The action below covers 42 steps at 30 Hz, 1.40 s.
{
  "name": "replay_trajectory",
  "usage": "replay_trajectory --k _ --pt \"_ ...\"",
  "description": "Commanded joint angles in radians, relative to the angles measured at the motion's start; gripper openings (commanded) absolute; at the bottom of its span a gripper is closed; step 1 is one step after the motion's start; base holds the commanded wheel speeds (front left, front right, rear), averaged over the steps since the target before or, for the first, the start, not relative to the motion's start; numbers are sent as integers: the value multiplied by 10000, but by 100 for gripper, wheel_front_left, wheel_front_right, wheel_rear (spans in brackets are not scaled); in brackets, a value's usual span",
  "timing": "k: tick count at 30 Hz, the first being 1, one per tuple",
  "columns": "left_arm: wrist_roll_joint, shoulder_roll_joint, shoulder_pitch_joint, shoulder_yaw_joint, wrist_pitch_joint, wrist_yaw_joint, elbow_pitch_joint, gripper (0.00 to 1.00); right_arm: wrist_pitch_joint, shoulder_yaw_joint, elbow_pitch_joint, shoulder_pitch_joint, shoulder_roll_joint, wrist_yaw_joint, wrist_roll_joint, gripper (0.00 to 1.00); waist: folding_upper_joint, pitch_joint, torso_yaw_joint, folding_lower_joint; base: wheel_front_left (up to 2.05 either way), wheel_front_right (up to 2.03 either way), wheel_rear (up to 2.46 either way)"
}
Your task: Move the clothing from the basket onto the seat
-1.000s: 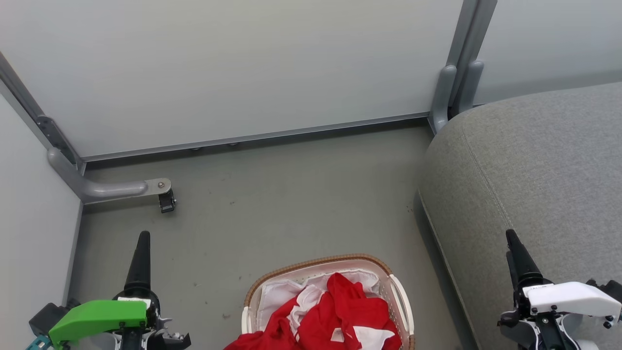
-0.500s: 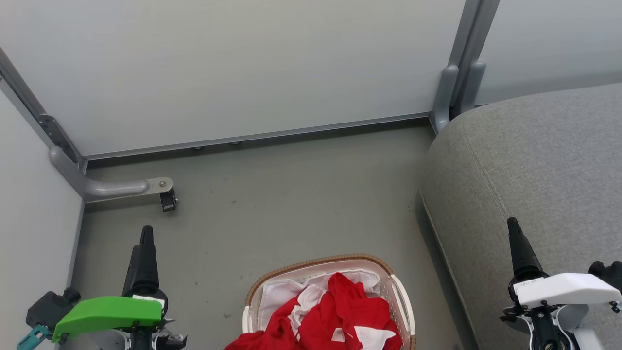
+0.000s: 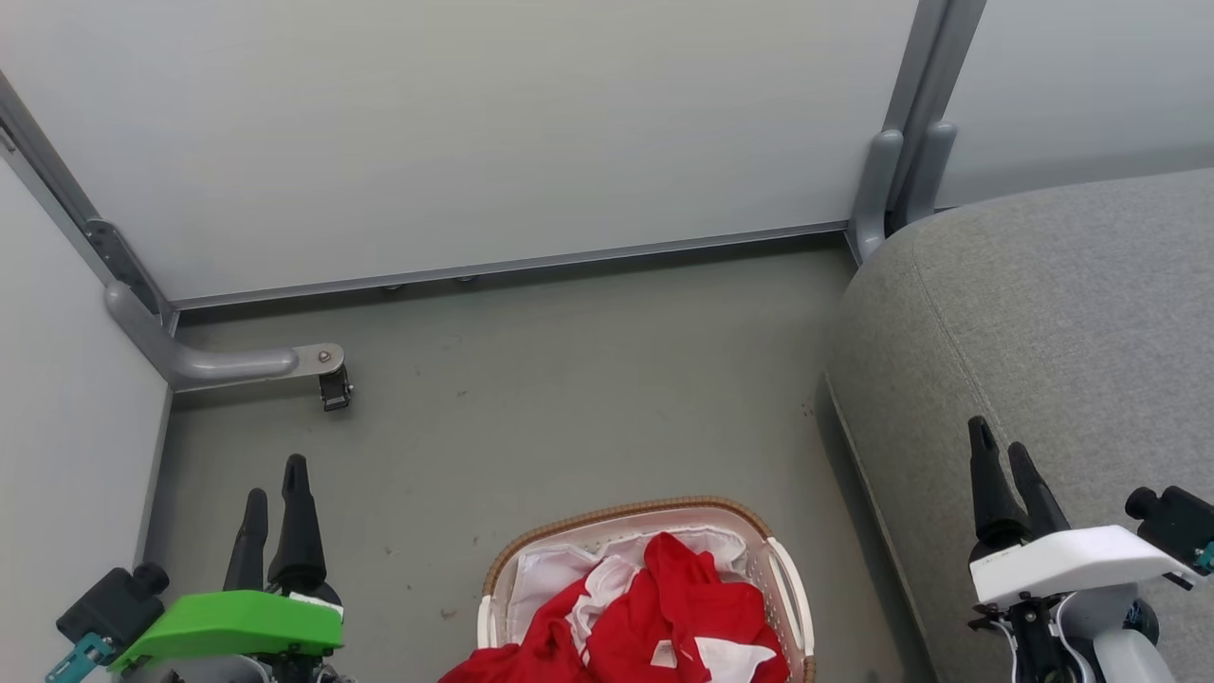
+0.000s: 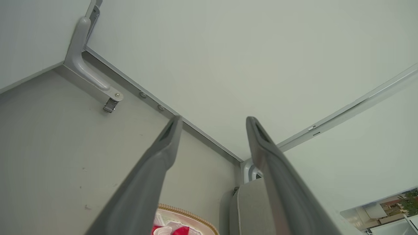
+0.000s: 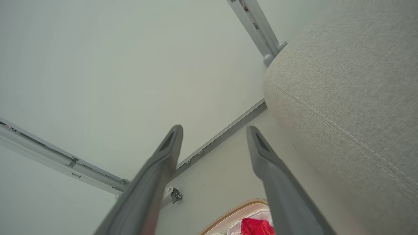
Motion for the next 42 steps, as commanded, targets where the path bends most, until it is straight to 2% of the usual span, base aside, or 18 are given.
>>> replay_trajectory --k 1,9,42 --pt "404 71 -8 -75 -106 11 -74 100 -128 19 -162 -83 -76 2 -363 100 20 -1 15 0 0 0 0" --pt "1680 79 97 -314 -337 70 -88 100 -351 222 -160 -76 -87 2 -1390 100 23 0 60 0 0 0 0" --pt "4534 108 274 -849 -1125 143 418 100 -1150 686 -88 -43 -122 3 -4561 100 35 26 176 0 0 0 0"
